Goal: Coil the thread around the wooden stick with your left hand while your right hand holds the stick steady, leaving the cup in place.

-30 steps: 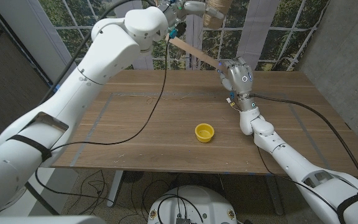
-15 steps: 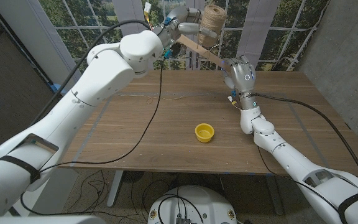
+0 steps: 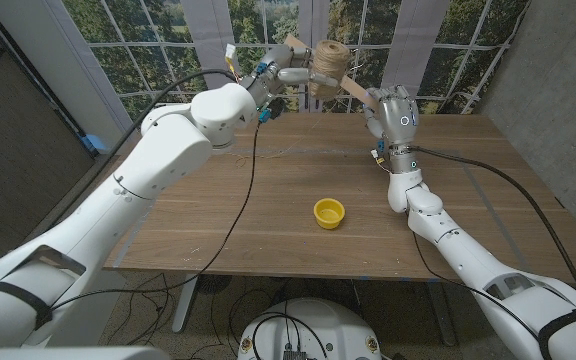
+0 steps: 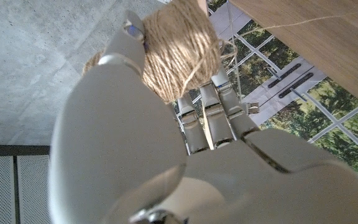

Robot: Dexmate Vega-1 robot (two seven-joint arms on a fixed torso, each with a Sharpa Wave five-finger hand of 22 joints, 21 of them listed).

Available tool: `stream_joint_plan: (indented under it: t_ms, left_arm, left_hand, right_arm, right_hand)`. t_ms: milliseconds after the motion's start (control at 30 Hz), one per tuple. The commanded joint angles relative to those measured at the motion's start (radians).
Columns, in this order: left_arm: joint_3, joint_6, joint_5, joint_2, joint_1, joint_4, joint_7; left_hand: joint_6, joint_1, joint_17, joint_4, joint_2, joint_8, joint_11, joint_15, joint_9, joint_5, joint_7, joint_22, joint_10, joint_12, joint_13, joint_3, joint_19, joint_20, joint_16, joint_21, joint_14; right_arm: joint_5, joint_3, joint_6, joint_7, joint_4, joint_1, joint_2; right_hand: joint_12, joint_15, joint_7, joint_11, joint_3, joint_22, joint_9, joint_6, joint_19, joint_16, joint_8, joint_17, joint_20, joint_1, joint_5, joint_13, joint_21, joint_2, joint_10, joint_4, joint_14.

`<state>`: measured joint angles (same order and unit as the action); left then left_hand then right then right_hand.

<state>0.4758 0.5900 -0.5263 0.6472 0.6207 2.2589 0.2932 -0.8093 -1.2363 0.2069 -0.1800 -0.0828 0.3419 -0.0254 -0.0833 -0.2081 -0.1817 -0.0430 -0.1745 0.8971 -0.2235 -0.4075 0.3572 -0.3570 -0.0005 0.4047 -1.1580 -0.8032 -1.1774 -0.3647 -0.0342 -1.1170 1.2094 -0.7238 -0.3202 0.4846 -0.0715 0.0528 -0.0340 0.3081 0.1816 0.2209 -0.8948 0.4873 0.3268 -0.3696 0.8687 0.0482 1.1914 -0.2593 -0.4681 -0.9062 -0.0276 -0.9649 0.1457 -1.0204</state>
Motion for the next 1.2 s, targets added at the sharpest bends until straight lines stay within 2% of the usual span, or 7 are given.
stream_joint_plan:
  t_ms: [33, 233, 333, 633, 1000, 1200]
  left_arm:
    - [-0.036, -0.084, -0.059, -0.014, 0.112, -0.067, 0.027]
    - [-0.060, -0.110, -0.116, -0.031, 0.161, -0.121, 0.044]
    - [-0.076, -0.144, -0.124, -0.048, 0.195, -0.149, 0.080]
    - [-0.117, -0.162, -0.152, -0.061, 0.252, -0.175, 0.179]
    - [-0.177, -0.183, -0.155, -0.112, 0.323, -0.188, 0.373]
    - [-0.192, -0.190, -0.167, -0.125, 0.333, -0.201, 0.406]
  left_hand:
    - [-0.260, -0.205, 0.400, 0.016, 0.212, 0.006, -0.077, 0.321, -0.040, -0.006, 0.011, -0.005, 0.090, -0.005, -0.200, 0.022, -0.002, 0.000, 0.003, -0.006, -0.247]
    - [-0.261, -0.205, 0.401, 0.016, 0.211, 0.005, -0.077, 0.321, -0.040, -0.006, 0.009, -0.005, 0.090, -0.005, -0.202, 0.023, -0.002, 0.000, 0.001, -0.007, -0.246]
    - [-0.260, -0.205, 0.402, 0.016, 0.212, 0.004, -0.077, 0.321, -0.040, -0.007, 0.010, -0.005, 0.092, -0.004, -0.201, 0.023, -0.001, 0.003, 0.001, -0.008, -0.247]
    - [-0.262, -0.206, 0.403, 0.016, 0.212, 0.004, -0.077, 0.321, -0.040, -0.007, 0.012, -0.005, 0.093, -0.002, -0.201, 0.025, 0.000, 0.005, 0.000, -0.010, -0.249]
    - [-0.261, -0.206, 0.405, 0.015, 0.210, 0.002, -0.076, 0.321, -0.042, -0.007, 0.013, -0.004, 0.095, 0.001, -0.201, 0.028, 0.001, 0.007, -0.003, -0.012, -0.251]
    - [-0.264, -0.206, 0.406, 0.015, 0.210, 0.002, -0.074, 0.321, -0.041, -0.007, 0.009, -0.004, 0.098, 0.003, -0.199, 0.029, 0.002, 0.008, -0.005, -0.013, -0.251]
  right_arm:
    - [-0.021, 0.060, -0.023, 0.000, -0.009, -0.009, 0.037]
    - [-0.026, 0.090, -0.038, 0.000, -0.015, -0.011, 0.055]
    - [-0.030, 0.106, -0.051, 0.000, -0.022, -0.010, 0.065]
    - [-0.044, 0.145, -0.077, 0.000, -0.037, -0.008, 0.090]
    - [-0.064, 0.188, -0.100, 0.000, -0.043, -0.013, 0.108]
    - [-0.079, 0.205, -0.123, 0.000, -0.048, -0.013, 0.115]
  right_hand:
    - [0.004, -0.154, -0.147, 0.110, 0.013, -0.001, 0.003, -0.161, -0.005, -0.001, -0.003, 0.002, 0.052, 0.076, -0.004, -0.009, -0.007, -0.082, -0.119, -0.004, -0.099]
    - [0.002, -0.154, -0.149, 0.109, 0.013, -0.001, 0.003, -0.161, -0.006, -0.002, -0.002, 0.003, 0.052, 0.075, -0.004, -0.009, -0.008, -0.081, -0.119, -0.004, -0.100]
    - [0.002, -0.154, -0.148, 0.111, 0.013, -0.001, 0.003, -0.162, -0.006, -0.002, -0.003, 0.004, 0.051, 0.076, -0.005, -0.010, -0.009, -0.081, -0.120, -0.003, -0.101]
    - [0.001, -0.154, -0.148, 0.110, 0.014, -0.001, 0.003, -0.161, -0.007, -0.004, -0.002, 0.004, 0.051, 0.076, -0.005, -0.011, -0.010, -0.081, -0.121, -0.003, -0.101]
    - [0.000, -0.154, -0.146, 0.110, 0.015, -0.001, 0.003, -0.162, -0.008, -0.006, -0.001, 0.006, 0.051, 0.076, -0.005, -0.013, -0.013, -0.080, -0.122, -0.003, -0.101]
    - [-0.002, -0.154, -0.147, 0.110, 0.015, -0.001, 0.004, -0.163, -0.007, -0.007, -0.001, 0.007, 0.052, 0.075, -0.005, -0.012, -0.015, -0.080, -0.122, -0.004, -0.102]
